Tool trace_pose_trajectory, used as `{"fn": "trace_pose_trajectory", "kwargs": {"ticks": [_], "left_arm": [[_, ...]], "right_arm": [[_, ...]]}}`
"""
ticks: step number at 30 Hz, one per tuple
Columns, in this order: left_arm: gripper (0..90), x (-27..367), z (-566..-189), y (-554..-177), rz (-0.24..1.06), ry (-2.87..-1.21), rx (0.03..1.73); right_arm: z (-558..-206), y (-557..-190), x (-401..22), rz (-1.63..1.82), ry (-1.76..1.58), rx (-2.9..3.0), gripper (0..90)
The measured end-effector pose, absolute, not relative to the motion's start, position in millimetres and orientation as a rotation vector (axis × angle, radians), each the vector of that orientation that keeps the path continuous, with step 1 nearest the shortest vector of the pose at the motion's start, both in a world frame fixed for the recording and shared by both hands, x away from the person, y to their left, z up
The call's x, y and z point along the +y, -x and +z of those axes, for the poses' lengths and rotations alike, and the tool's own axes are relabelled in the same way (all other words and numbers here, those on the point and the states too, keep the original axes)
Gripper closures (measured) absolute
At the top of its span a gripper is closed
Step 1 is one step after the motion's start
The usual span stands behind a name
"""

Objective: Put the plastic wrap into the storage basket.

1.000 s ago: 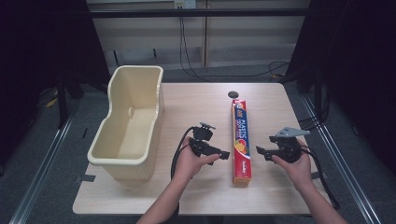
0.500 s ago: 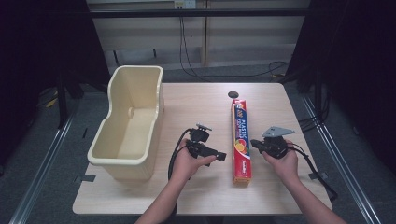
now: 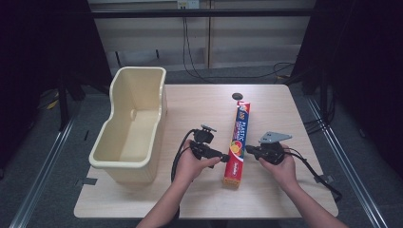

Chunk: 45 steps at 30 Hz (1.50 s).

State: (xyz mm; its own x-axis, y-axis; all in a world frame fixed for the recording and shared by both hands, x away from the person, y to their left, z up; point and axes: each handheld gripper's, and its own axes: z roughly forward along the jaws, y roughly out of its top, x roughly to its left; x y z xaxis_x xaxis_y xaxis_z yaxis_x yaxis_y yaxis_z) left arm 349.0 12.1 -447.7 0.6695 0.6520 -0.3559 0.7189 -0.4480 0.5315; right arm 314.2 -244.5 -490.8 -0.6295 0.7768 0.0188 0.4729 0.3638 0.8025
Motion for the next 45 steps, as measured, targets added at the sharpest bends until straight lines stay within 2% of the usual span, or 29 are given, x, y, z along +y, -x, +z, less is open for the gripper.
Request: {"fn": "trace_pose_trajectory", "kwargs": {"ticks": [7, 10, 12, 15, 23, 33, 45], "left_arm": [[4.2, 4, -446, -353, -0.134, -2.237, 1.049], [4.3, 0, -444, -356, -0.129, -2.271, 1.018], [4.4, -5, -442, -356, -0.123, -2.255, 1.029], [4.5, -12, -441, -358, -0.118, -2.26, 1.029], [5.0, -29, -438, -364, -0.1, -2.278, 1.034], [5.3, -48, -440, -373, -0.1, -2.302, 1.041], [6.7, -62, -446, -384, -0.076, -2.335, 1.072]], "right_arm": [[-487, -312, -238, 1.191, -1.042, 2.285, 84.7], [-481, -311, -247, 1.166, -1.1, 2.246, 73.7], [-480, -310, -255, 1.138, -1.132, 2.215, 61.6], [-478, -308, -268, 1.117, -1.192, 2.184, 49.2], [-472, -304, -288, 1.083, -1.289, 2.111, 23.7], [-471, -302, -292, 1.041, -1.28, 2.092, 9.6], [-470, -302, -300, 1.057, -1.31, 2.056, 5.7]]}}
